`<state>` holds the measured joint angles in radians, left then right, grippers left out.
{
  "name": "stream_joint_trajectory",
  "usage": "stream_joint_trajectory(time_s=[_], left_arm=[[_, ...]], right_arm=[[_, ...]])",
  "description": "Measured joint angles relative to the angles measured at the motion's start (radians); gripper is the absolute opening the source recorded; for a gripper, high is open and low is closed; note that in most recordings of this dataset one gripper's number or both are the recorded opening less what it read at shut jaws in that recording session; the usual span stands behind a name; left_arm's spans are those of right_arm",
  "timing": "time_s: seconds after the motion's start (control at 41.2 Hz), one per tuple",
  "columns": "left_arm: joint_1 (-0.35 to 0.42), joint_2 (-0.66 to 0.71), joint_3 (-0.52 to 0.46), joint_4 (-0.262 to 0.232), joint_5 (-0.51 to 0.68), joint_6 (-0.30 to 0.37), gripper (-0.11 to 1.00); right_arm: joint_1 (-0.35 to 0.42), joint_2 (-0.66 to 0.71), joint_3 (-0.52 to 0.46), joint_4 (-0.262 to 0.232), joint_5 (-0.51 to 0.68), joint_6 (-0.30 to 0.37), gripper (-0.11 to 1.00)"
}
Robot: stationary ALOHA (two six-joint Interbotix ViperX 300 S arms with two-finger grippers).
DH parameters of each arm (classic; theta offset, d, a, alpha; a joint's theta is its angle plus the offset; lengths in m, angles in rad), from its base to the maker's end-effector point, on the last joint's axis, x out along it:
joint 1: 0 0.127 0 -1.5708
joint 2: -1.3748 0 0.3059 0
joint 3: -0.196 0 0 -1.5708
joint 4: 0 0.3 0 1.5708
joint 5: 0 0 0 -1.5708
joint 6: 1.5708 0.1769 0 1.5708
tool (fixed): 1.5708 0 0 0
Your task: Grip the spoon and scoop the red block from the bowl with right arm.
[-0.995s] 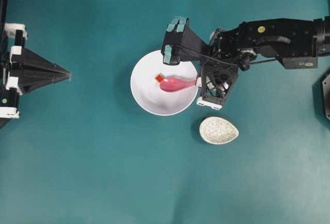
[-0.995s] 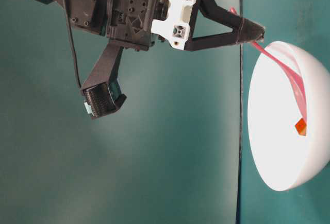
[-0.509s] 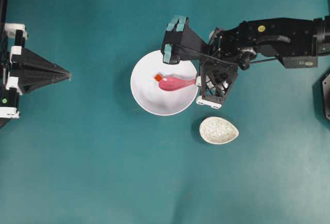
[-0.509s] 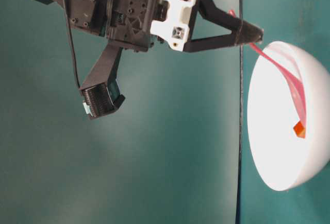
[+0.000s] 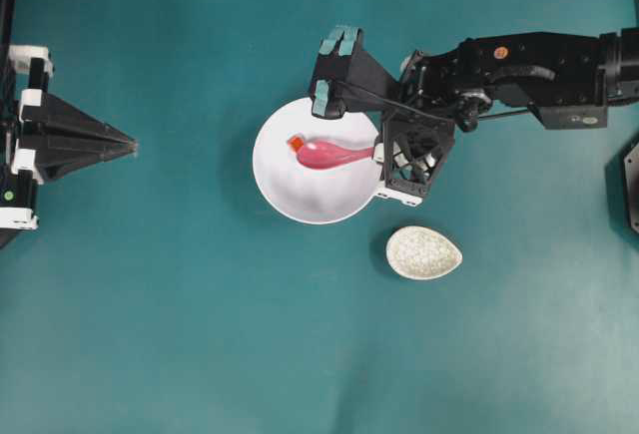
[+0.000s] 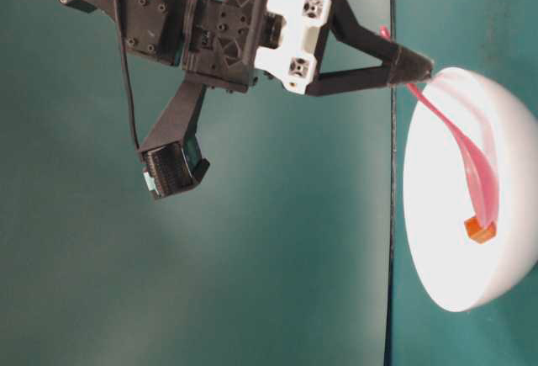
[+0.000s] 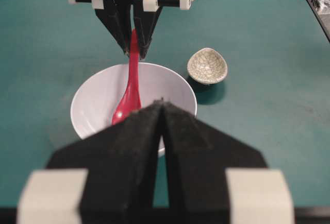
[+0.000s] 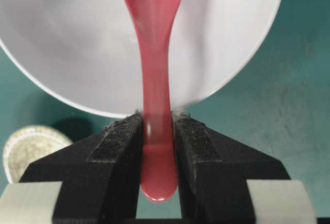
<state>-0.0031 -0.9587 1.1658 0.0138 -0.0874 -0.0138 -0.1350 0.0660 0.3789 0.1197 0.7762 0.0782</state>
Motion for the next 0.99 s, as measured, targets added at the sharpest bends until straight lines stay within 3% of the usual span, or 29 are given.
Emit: stream_joint_trajectory(time_s=[0.995], left_arm=[[0.0, 0.0, 0.0, 0.0, 0.0, 0.0, 0.0]], right_arm=[[0.014, 0.002, 0.0, 0.009, 0.023, 0.006, 0.24]])
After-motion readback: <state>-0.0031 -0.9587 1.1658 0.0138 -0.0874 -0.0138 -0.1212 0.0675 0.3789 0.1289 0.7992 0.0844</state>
